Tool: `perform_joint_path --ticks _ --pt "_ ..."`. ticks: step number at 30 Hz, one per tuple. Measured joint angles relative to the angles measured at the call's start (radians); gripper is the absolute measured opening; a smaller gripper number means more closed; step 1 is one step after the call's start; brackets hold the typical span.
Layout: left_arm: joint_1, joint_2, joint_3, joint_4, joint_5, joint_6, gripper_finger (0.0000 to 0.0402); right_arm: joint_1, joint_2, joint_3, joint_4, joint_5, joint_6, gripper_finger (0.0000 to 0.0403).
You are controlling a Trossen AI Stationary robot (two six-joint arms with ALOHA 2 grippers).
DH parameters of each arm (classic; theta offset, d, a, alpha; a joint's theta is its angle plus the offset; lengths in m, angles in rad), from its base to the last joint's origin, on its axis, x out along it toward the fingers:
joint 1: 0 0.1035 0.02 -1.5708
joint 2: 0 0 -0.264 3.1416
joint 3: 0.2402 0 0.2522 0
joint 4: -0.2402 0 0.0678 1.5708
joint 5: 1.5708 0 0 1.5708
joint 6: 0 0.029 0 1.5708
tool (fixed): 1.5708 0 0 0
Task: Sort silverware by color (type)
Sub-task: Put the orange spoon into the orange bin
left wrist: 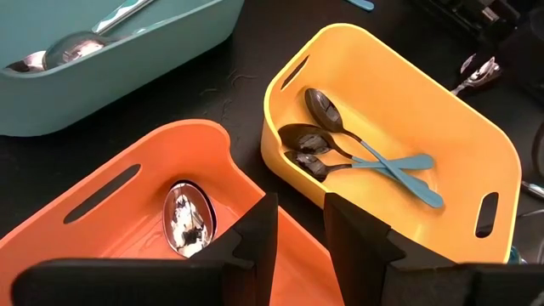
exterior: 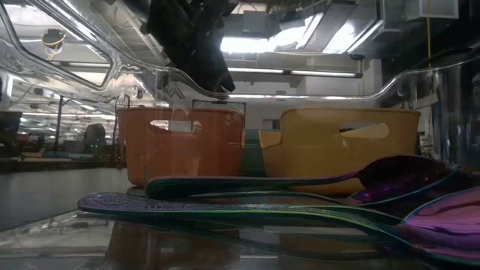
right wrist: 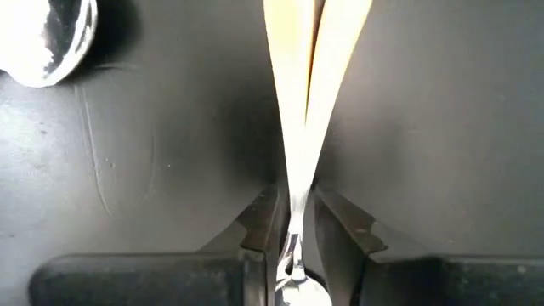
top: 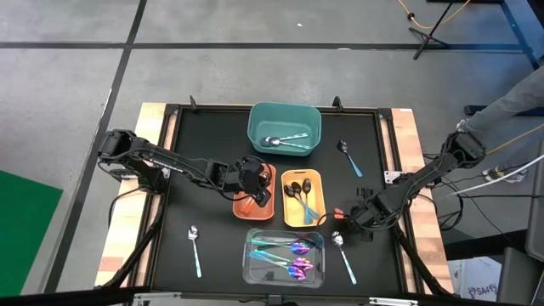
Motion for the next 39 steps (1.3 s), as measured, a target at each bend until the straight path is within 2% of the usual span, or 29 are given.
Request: perform_joint_path --ticks 8,16,22,31,39 --pt "0.000 0.000 0.000 0.000 0.000 0.000 0.0093 0.000 0.058 0.003 0.041 -0.023 -0.052 0.0065" --pt "0.000 0.000 0.000 0.000 0.000 0.000 0.0093 0.000 0.059 0.003 0.041 -0.037 -0.052 0.0062" --pt "0.000 0.000 0.000 0.000 0.000 0.000 0.0093 0.000 0.059 0.003 0.042 -0.045 -0.052 0.0011" --pt "0.000 0.000 0.000 0.000 0.000 0.000 0.0093 0.000 0.062 0.041 0.025 0.002 -0.079 0.0003" --pt "0.000 0.000 0.000 0.000 0.000 0.000 0.0093 0.000 0.062 0.086 -0.050 0.089 -0.077 0.0002"
